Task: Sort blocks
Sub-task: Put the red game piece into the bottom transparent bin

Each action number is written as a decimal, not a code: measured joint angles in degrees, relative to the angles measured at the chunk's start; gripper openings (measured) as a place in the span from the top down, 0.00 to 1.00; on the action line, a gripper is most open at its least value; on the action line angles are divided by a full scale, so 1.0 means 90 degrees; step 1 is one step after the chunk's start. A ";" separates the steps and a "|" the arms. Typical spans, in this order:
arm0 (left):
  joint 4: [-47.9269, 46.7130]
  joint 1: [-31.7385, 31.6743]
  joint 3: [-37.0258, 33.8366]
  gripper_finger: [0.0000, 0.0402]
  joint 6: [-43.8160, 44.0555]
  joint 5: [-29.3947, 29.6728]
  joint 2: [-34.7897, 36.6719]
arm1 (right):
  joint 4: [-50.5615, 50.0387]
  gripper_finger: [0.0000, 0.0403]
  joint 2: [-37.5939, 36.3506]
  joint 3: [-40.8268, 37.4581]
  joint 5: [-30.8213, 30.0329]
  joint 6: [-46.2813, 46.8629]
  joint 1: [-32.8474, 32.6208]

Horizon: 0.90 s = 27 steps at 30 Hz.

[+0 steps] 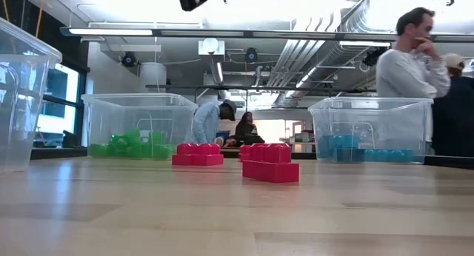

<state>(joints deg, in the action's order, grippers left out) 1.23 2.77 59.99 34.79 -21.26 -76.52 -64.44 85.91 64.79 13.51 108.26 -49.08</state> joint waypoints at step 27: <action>0.0372 -0.0003 0.0000 0.37 0.0297 -0.0002 -0.0249 | 0.0138 1.00 0.1561 0.0007 0.0718 -0.3105 -0.0338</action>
<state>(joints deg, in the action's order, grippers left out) 4.58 2.74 59.99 37.46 -21.28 -78.76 -63.19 99.96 64.86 19.97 80.32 -52.12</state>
